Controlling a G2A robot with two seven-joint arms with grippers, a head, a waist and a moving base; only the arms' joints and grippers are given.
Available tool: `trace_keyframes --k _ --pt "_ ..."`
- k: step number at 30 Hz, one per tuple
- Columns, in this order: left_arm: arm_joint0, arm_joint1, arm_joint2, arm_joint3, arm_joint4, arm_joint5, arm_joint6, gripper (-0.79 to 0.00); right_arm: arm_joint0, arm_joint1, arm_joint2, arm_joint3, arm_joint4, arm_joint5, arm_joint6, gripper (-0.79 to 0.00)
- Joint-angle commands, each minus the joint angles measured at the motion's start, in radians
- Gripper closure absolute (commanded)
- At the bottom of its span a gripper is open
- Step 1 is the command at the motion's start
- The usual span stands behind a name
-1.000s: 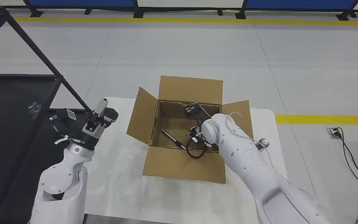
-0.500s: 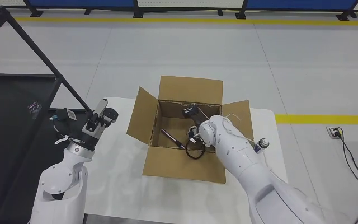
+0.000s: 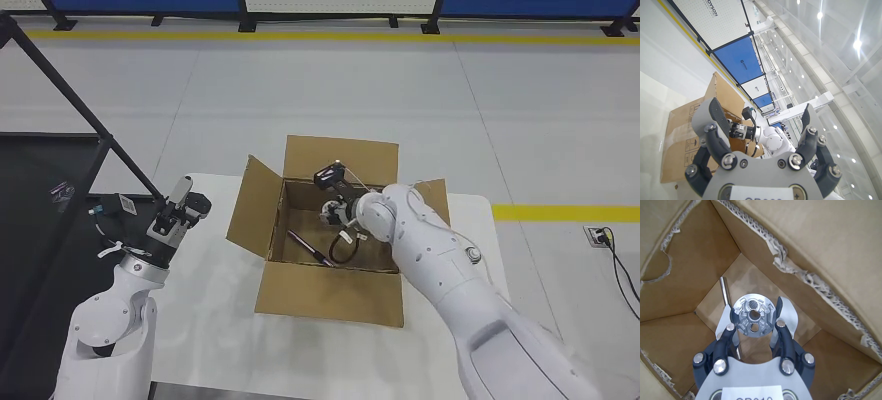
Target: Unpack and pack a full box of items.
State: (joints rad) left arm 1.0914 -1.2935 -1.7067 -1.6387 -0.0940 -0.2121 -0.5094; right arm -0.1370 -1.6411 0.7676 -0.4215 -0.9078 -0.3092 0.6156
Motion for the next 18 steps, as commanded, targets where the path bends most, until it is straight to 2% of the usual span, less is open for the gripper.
trace_keyframes --k 1,4,6,11,14,18 --pt "0.0 0.0 0.0 0.0 0.0 0.0 0.0 -0.785 -0.027 0.022 0.02 -0.076 -0.015 0.009 -0.002 0.0" --pt "0.0 0.0 0.0 0.0 0.0 0.0 0.0 -0.785 -0.099 0.069 0.071 -0.253 -0.051 0.032 0.018 0.0" --pt "0.0 0.0 0.0 0.0 0.0 0.0 0.0 -0.785 -0.18 0.11 0.127 -0.43 -0.091 0.061 0.057 0.0" --pt "0.0 0.0 0.0 0.0 0.0 0.0 0.0 -0.785 -0.504 0.211 0.341 -1.041 -0.234 0.137 0.245 0.0" --pt "0.0 0.0 0.0 0.0 0.0 0.0 0.0 -0.785 -0.68 0.244 0.457 -1.312 -0.283 0.143 0.311 0.0" --pt "0.0 0.0 0.0 0.0 0.0 0.0 0.0 -0.785 -0.833 0.265 0.57 -1.519 -0.341 0.203 0.34 0.0"
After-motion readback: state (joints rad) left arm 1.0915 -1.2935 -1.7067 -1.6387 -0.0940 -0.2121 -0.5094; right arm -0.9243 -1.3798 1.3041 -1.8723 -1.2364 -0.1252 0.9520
